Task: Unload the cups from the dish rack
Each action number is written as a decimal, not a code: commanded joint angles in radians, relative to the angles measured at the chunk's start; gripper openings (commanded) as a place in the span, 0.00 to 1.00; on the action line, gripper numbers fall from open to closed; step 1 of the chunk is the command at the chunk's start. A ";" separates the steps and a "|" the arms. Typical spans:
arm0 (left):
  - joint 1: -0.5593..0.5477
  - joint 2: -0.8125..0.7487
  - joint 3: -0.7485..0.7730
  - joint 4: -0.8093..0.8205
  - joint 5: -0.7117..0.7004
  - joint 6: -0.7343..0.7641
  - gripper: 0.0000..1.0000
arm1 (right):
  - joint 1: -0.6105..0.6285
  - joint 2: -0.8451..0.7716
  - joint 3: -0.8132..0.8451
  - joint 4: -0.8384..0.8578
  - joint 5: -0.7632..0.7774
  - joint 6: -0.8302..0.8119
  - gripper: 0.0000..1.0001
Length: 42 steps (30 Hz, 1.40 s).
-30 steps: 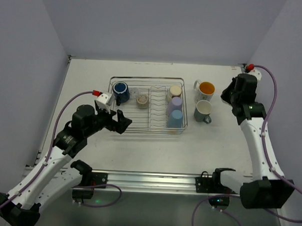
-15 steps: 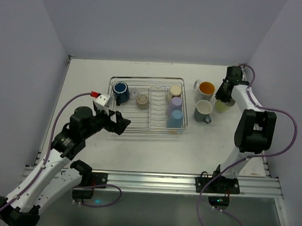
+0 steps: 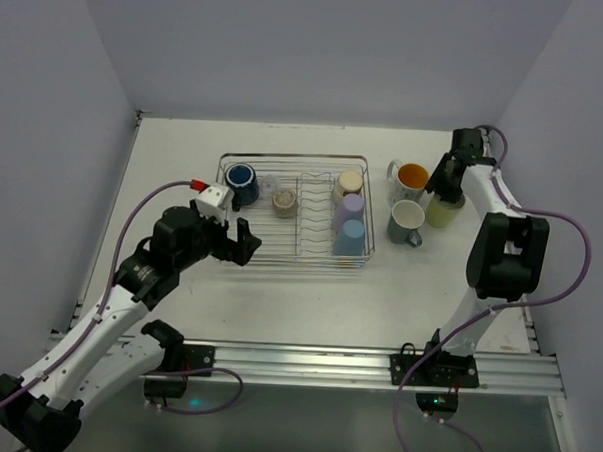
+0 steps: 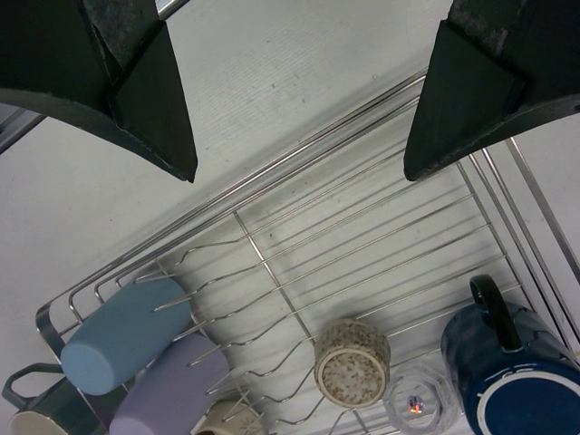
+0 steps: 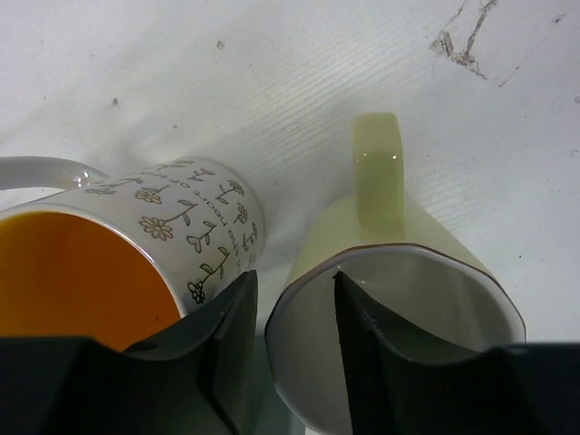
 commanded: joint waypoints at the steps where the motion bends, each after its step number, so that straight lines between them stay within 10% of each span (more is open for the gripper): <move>1: 0.003 0.022 0.051 -0.013 -0.031 0.021 1.00 | -0.009 -0.062 0.045 -0.016 0.013 -0.017 0.44; 23: 0.058 0.562 0.426 0.031 -0.358 -0.097 1.00 | 0.105 -1.100 -0.680 0.419 -0.329 0.180 0.70; 42: 0.168 0.947 0.600 0.137 -0.375 -0.013 1.00 | 0.238 -1.266 -0.855 0.449 -0.457 0.166 0.70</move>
